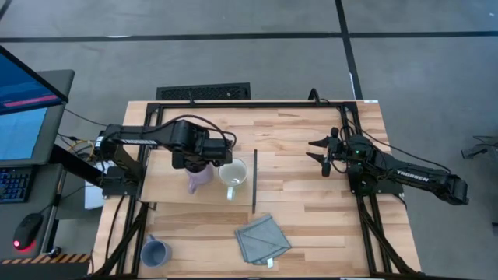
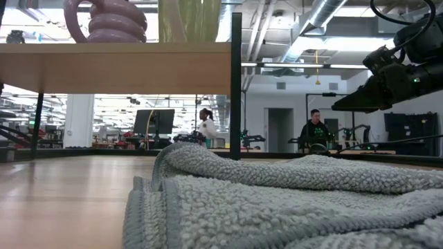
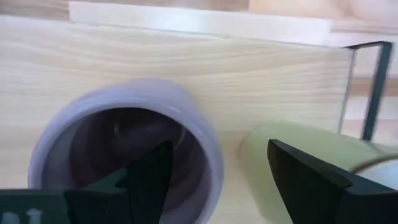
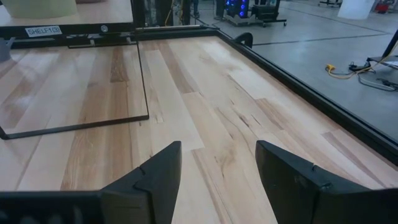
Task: Stack small to large cups/mugs on shelf
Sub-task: Put the blue mug on the shelf
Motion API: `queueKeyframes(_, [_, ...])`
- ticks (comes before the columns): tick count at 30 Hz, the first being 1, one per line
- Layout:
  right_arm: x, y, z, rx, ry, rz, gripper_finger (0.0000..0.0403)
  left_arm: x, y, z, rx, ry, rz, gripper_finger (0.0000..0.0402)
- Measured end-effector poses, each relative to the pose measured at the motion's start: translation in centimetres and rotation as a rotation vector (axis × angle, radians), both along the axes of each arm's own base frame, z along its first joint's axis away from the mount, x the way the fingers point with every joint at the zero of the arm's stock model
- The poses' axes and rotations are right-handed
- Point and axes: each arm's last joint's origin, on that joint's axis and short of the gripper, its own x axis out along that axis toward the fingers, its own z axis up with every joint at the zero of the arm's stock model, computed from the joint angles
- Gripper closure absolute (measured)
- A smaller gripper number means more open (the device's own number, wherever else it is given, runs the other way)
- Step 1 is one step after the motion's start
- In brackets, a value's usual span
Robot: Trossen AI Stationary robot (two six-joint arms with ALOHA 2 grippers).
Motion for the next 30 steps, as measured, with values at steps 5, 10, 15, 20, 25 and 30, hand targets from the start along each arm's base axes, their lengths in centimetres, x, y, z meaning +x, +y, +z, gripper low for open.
queueKeyframes(5, [0.0,0.0,0.0,0.000,0.000,0.000,0.0173,0.0,0.1,0.3,0.004,-0.008,-0.011,0.0147])
queueKeyframes(10, [0.0,0.0,0.0,0.000,0.000,0.000,0.0173,0.0,0.3,0.3,0.008,-0.004,-0.030,0.0147])
queueKeyframes(15, [0.0,0.0,0.0,0.000,0.000,0.000,0.0173,-0.3,0.3,0.6,0.008,-0.016,-0.032,0.0147])
queueKeyframes(20, [0.0,0.0,0.0,0.001,0.000,0.000,0.0173,-1.0,0.4,1.3,0.007,-0.041,-0.031,0.0147])
queueKeyframes(25, [0.0,0.0,0.0,0.000,-0.001,0.000,0.0173,-1.3,0.5,1.5,0.022,-0.050,-0.035,0.0147])
queueKeyframes(30, [0.0,0.0,0.0,0.000,-0.001,0.000,0.0173,-1.7,0.5,1.8,0.014,-0.062,-0.040,0.0147])
